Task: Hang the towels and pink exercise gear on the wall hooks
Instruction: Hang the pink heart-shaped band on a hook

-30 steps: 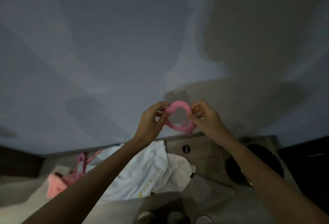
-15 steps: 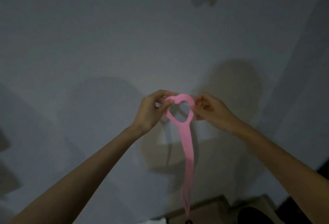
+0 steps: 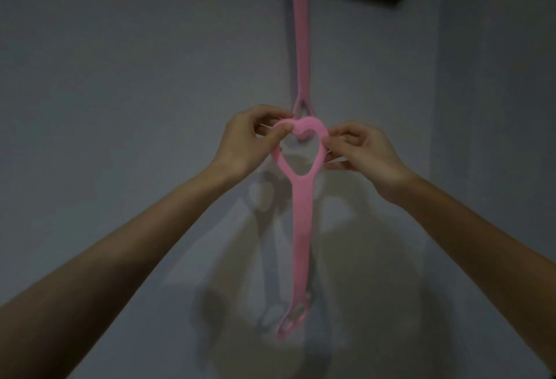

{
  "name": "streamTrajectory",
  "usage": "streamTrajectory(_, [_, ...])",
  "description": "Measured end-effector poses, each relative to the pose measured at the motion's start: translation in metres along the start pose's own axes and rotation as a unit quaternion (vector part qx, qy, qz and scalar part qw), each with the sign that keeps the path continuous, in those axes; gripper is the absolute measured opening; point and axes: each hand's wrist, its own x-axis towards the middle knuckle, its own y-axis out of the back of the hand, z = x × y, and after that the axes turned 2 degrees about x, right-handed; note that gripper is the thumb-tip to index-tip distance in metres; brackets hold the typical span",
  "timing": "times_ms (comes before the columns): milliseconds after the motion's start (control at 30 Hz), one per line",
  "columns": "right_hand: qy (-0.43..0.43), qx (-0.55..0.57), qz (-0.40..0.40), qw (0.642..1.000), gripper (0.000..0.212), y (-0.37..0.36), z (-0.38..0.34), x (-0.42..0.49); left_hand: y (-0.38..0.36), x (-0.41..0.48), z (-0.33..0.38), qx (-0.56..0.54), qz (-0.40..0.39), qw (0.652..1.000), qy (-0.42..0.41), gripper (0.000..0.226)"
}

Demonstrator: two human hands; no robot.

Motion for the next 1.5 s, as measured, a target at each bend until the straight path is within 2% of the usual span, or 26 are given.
streamTrajectory(167, [0.052,0.027,0.049,0.997,0.015,0.004,-0.043,0.046,0.009,0.061,0.027,-0.044,0.029,0.999,0.014,0.017])
streamTrajectory(267, [0.069,0.051,0.081,0.993,0.007,0.008,-0.062,0.077,0.011,0.094,0.041,-0.057,0.044,0.997,0.009,0.022])
streamTrajectory(333, [0.078,0.066,0.100,0.990,0.005,0.013,-0.071,0.098,0.011,0.112,0.044,-0.072,0.044,0.996,0.036,0.027])
streamTrajectory(467, [0.099,0.084,0.102,0.986,0.016,0.023,-0.088,0.139,0.010,0.142,0.050,-0.133,0.036,0.985,0.106,0.030])
streamTrajectory(567, [0.137,0.078,0.091,0.983,0.018,0.029,-0.104,0.167,0.013,0.171,0.061,-0.149,0.051,0.984,0.084,0.029])
streamTrajectory(833, [0.202,0.125,0.070,0.969,0.016,0.038,-0.147,0.244,0.026,0.252,0.089,-0.109,0.107,0.988,0.004,0.033])
streamTrajectory(1067, [0.210,0.122,0.069,0.968,0.015,0.027,-0.160,0.303,0.037,0.304,0.080,0.022,0.211,0.977,-0.005,0.037])
streamTrajectory(1233, [0.225,0.134,0.079,0.962,0.013,0.020,-0.156,0.325,0.042,0.312,0.073,0.050,0.205,0.977,0.032,0.038])
streamTrajectory(1500, [0.244,0.100,0.094,0.960,0.018,0.017,-0.139,0.345,0.039,0.322,0.053,0.139,0.231,0.963,-0.003,0.031])
